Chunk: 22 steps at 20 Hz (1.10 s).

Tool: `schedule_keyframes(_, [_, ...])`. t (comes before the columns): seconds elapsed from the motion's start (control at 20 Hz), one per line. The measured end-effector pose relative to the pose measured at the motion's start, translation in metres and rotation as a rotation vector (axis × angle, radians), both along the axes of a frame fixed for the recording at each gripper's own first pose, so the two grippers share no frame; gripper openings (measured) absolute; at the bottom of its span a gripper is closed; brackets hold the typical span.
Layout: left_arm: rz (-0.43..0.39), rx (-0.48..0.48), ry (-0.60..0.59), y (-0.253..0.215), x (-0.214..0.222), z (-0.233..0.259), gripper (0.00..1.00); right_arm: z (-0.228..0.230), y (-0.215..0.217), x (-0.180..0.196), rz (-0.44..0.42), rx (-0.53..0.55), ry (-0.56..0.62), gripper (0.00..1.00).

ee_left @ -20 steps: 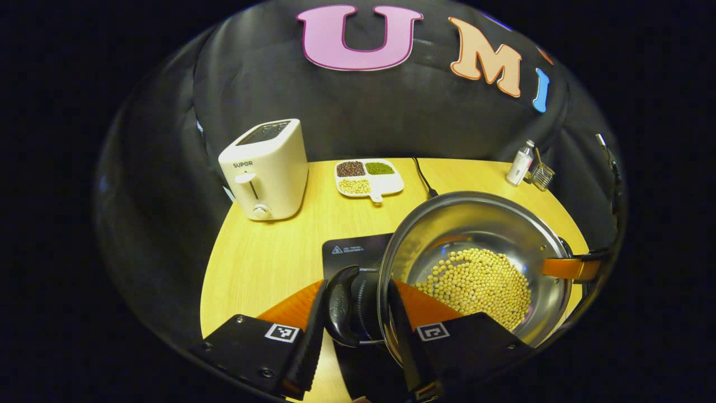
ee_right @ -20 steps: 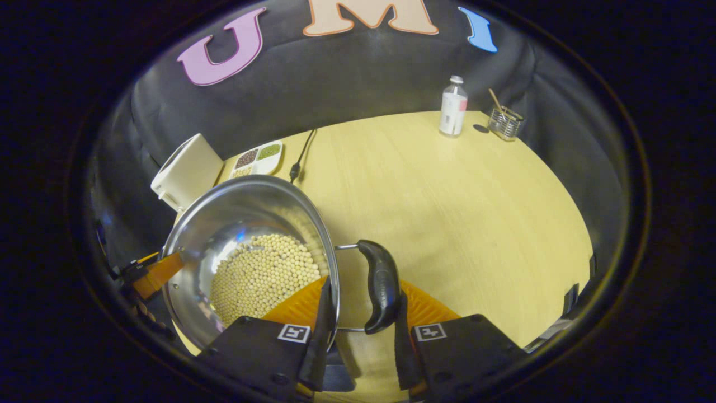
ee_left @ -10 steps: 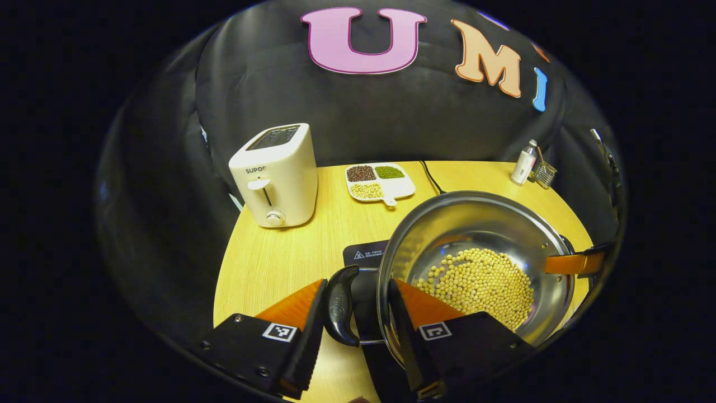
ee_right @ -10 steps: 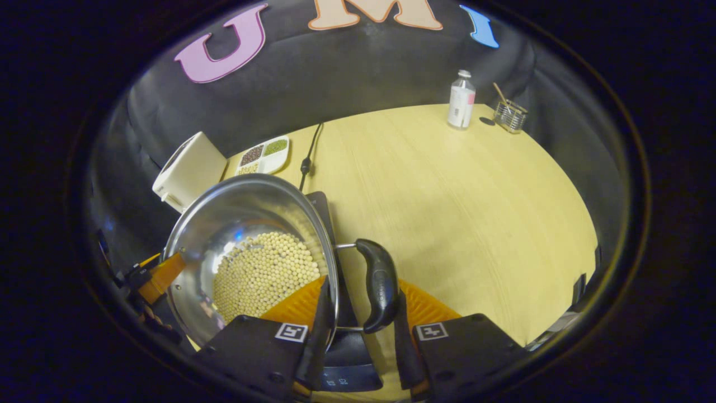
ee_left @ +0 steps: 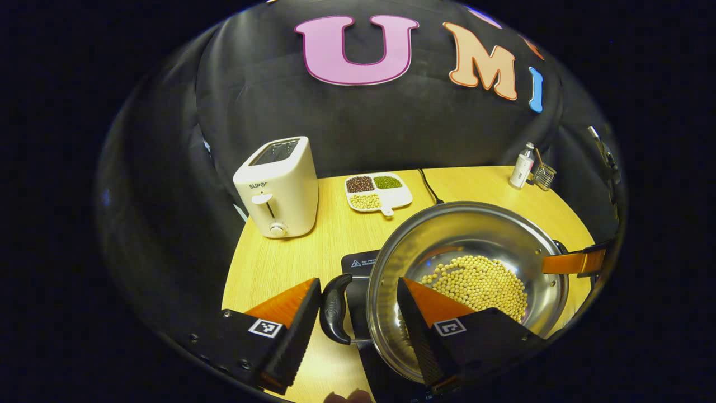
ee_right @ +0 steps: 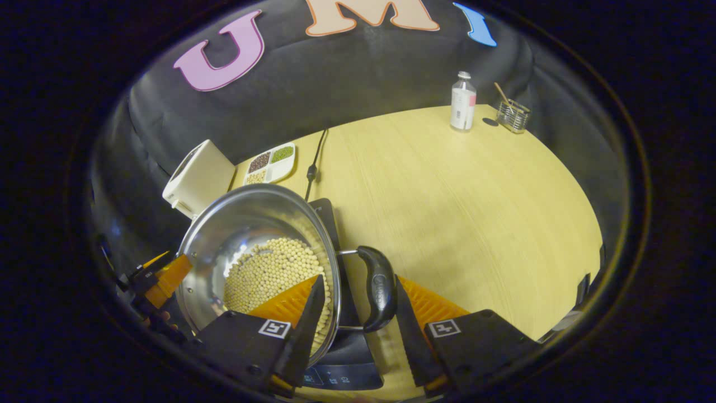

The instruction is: First push the handle of the pot to place it horizontally, then grasp the pot with both hands and set it on the induction cooktop.

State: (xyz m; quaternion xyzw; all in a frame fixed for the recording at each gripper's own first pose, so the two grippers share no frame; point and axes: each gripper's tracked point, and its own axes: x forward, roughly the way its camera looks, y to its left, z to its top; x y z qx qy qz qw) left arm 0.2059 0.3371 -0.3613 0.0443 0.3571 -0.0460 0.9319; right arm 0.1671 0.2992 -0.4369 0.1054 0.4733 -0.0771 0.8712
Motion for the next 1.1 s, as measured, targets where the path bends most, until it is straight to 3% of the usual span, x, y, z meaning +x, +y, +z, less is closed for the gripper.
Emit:
schedule_keyframes(0.1, [0.013,0.03,-0.039,0.003,0.0,0.014,0.89,0.01,-0.008,-0.001,0.002,-0.021,-0.03,1.0])
schedule_keyframes(0.25, [0.022,0.053,-0.064,0.0,-0.008,0.028,0.88,0.018,-0.016,-0.001,0.019,-0.012,-0.058,1.0])
schedule_keyframes(0.3, [0.03,0.055,-0.068,0.0,-0.01,0.03,0.88,0.023,-0.02,-0.001,0.023,-0.012,-0.073,0.94])
schedule_keyframes(0.35, [0.045,0.051,-0.066,-0.002,-0.013,0.032,0.88,0.028,-0.024,-0.001,0.03,-0.011,-0.089,0.99])
schedule_keyframes(0.45, [0.081,0.05,-0.05,-0.004,-0.027,0.037,0.88,0.036,-0.035,-0.005,0.052,-0.002,-0.107,0.94])
schedule_keyframes(0.6, [0.118,0.068,-0.084,-0.015,-0.042,0.063,0.88,0.059,-0.065,-0.006,0.064,-0.009,-0.162,0.94])
schedule_keyframes(1.1, [0.157,-0.016,-0.173,-0.152,-0.106,0.139,0.88,0.171,-0.174,-0.034,0.138,-0.01,-0.422,0.94])
